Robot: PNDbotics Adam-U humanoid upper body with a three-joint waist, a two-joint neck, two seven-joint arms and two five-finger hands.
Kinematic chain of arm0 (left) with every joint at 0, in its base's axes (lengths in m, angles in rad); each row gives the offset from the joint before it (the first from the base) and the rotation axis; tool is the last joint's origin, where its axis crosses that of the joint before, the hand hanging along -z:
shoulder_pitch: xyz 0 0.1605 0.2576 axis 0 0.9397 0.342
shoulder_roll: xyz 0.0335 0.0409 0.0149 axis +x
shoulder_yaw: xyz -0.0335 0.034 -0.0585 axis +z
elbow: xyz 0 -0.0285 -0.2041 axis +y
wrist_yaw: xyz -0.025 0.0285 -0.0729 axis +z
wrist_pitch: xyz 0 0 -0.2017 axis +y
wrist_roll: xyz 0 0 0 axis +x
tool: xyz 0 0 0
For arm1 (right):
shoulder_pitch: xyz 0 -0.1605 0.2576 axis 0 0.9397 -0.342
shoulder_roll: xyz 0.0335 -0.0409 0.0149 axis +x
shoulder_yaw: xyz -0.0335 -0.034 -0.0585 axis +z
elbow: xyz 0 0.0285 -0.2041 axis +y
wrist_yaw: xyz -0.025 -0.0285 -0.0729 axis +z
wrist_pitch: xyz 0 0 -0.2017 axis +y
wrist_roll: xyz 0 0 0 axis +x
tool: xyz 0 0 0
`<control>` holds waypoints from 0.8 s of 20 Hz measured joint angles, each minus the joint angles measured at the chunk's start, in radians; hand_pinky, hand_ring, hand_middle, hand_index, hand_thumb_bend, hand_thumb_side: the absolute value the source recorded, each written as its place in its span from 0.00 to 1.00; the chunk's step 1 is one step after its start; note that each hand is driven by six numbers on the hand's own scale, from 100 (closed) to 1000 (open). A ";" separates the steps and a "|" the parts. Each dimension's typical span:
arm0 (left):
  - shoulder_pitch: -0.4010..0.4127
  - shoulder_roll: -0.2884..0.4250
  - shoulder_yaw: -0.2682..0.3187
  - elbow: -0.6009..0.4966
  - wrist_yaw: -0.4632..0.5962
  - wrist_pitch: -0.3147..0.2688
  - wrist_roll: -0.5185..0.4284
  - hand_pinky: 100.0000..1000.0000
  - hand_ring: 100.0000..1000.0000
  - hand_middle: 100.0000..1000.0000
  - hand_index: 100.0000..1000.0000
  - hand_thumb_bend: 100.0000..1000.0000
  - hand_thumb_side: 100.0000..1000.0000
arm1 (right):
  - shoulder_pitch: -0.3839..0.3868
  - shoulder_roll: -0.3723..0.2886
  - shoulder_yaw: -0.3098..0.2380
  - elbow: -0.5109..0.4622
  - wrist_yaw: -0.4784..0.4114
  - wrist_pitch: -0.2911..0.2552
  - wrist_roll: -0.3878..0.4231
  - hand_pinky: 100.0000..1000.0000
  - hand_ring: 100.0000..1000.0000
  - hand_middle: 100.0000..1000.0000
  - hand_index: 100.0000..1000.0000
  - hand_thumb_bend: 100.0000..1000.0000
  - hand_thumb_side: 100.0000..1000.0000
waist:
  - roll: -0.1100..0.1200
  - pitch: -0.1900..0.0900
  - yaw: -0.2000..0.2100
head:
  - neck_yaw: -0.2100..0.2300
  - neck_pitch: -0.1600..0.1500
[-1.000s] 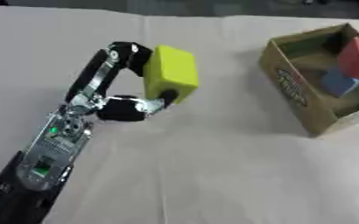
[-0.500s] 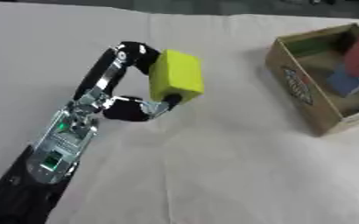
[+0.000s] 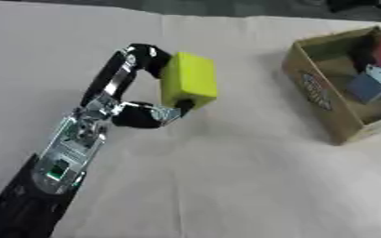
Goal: Pick up the objects with one hand, pass them to the other hand, and then place them into the box on the other side of the table.
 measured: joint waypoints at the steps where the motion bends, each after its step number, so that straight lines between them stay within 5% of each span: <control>1: 0.000 0.000 0.000 0.000 -0.003 0.000 0.002 0.54 0.47 0.38 0.42 0.00 0.09 | -0.013 0.010 0.011 0.000 0.003 0.008 0.012 0.97 0.88 0.89 0.89 0.00 0.08 | 0.000 0.000 0.000 | -0.001 0.000; 16: 0.010 -0.027 0.000 -0.012 -0.015 -0.003 0.007 0.54 0.47 0.38 0.43 0.00 0.10 | -0.144 0.126 0.108 0.006 0.047 0.142 0.111 0.97 0.87 0.91 0.91 0.00 0.16 | -0.006 -0.007 0.009 | -0.010 0.007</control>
